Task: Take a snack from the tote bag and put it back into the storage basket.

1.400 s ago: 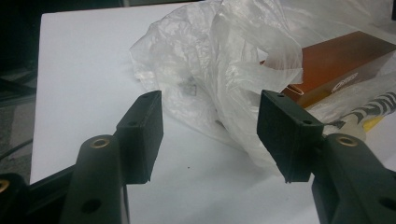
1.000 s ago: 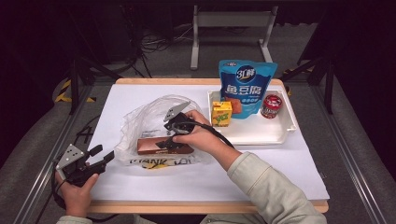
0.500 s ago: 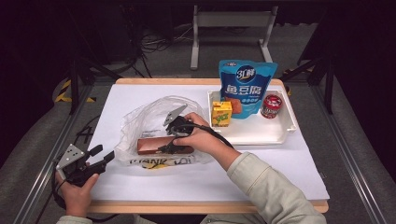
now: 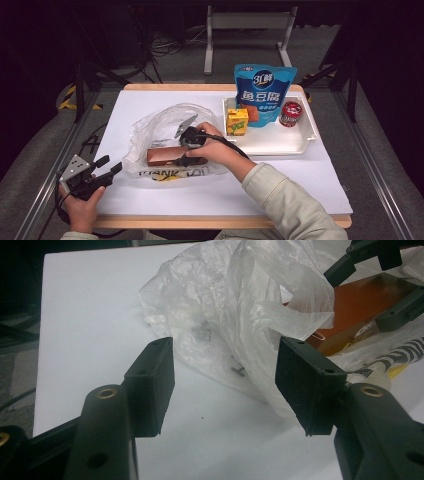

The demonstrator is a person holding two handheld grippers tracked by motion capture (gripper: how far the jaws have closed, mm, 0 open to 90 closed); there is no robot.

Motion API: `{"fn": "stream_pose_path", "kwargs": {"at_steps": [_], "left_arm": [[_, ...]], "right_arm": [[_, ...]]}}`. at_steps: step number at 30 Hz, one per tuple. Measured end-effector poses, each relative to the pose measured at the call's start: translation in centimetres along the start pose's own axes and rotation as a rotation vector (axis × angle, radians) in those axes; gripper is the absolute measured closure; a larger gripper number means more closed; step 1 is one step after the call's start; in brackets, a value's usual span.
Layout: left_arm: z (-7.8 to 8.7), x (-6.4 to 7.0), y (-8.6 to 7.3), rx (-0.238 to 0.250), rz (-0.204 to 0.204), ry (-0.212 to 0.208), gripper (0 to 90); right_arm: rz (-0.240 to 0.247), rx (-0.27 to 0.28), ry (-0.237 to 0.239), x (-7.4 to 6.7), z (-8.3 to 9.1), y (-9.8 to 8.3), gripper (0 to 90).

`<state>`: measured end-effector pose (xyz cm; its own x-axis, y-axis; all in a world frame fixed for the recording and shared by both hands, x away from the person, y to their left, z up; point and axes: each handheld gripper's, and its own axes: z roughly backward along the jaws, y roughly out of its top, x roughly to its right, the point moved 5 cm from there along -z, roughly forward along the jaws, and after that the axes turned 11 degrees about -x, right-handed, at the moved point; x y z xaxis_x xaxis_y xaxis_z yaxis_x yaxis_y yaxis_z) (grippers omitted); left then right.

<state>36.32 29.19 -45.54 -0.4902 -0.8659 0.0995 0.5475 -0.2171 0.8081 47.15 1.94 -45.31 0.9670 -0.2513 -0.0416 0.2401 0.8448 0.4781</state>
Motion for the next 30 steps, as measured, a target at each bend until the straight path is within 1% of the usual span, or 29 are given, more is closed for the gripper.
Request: {"fn": "stream_pose_path", "kwargs": {"at_steps": [5,9,12,16,17,18,20,21,22,26,27,30], "left_arm": [[0.02,-0.01,-0.02,0.0,0.005,-0.001,41.0],[0.03,-0.02,-0.02,0.001,0.006,-0.002,41.0],[0.03,-0.01,-0.03,0.0,0.005,-0.003,41.0],[0.04,-0.06,-0.06,0.0,0.007,-0.002,41.0],[0.04,-0.06,-0.06,-0.001,0.007,-0.002,41.0],[0.03,-0.06,-0.06,-0.001,0.007,-0.002,41.0],[0.04,-0.07,-0.06,-0.001,0.008,-0.002,41.0],[0.04,-0.07,-0.06,-0.001,0.008,-0.002,41.0],[0.05,-0.09,-0.07,-0.001,0.007,-0.001,41.0],[0.07,-0.1,-0.06,0.0,0.008,-0.001,41.0],[0.06,-0.1,-0.06,0.0,0.007,-0.001,41.0],[0.05,-0.09,-0.06,0.0,0.007,-0.001,41.0]], "right_arm": [[0.028,-0.027,-0.016,0.06,-0.42,-0.05,14.6],[0.04,-0.036,-0.012,0.07,-0.6,0.06,15.1],[0.06,-0.052,-0.013,0.11,-0.74,0.08,16.1],[0.101,-0.089,-0.022,0.16,-0.84,-0.08,27.2],[0.128,-0.105,-0.025,0.21,-0.91,-0.16,32.6],[0.138,-0.112,-0.025,0.21,-0.94,-0.21,35.7],[0.141,-0.12,-0.022,0.15,-0.95,-0.27,38.5],[0.141,-0.12,-0.022,0.15,-0.95,-0.27,38.5],[0.153,-0.125,-0.016,0.09,-0.89,-0.29,40.8],[0.18,-0.132,-0.029,-0.1,-0.78,-0.23,42.2],[0.185,-0.134,-0.024,-0.15,-0.75,-0.23,42.3],[0.188,-0.124,-0.022,-0.29,-0.37,-0.11,42.3]]}}
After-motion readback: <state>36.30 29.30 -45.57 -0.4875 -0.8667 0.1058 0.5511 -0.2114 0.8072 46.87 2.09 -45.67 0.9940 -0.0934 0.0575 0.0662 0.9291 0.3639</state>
